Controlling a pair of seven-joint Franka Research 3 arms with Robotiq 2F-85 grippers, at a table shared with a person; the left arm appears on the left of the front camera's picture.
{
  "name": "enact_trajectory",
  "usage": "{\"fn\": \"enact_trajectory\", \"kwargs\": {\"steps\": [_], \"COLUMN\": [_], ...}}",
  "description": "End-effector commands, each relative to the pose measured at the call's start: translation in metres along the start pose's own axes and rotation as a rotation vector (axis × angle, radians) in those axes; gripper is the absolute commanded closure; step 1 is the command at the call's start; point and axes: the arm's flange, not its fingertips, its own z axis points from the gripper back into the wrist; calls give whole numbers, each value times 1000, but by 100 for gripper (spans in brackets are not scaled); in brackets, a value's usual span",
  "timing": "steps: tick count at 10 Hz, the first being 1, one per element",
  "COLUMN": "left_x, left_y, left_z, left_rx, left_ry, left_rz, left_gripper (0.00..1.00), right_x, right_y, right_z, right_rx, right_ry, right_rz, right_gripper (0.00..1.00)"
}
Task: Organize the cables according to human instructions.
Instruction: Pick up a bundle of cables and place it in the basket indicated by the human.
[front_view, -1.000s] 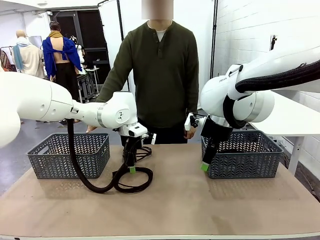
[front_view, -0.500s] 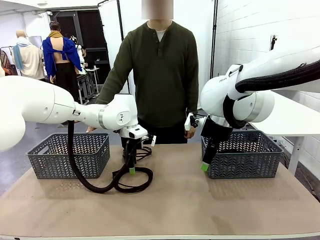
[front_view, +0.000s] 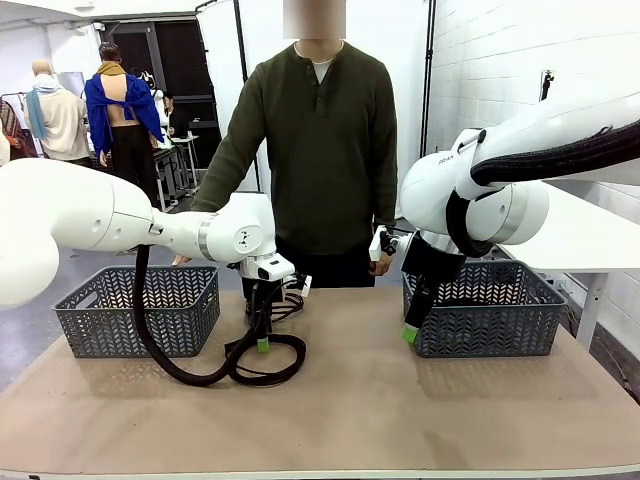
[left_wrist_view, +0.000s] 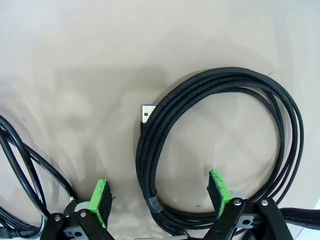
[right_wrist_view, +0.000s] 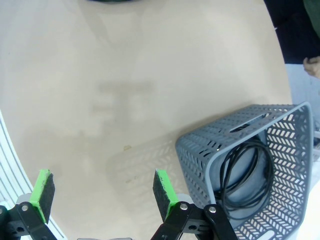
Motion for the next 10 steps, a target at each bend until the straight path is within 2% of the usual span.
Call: {"fn": "enact_trajectory", "kwargs": {"steps": [1,5,6,10], "left_x": [-4,-3,-3,-2], "left_y": [9,11,10,10], "left_z": [3,-1,-2,1], "left_rx": [-5,-28,-28,-31], "left_ry": [13,19,16,4], "left_rz": [-5,-4,-9,-6], "left_gripper": [0,0,5,79], "right_x": [-1,-1,-1,-1], "right_y": [0,0,0,0], "right_z": [0,0,0,0], "right_rx": [6,6,6,6], "right_ry": [4,4,4,4], "right_rz": [6,6,6,6], "right_gripper": [0,0,0,0]}}
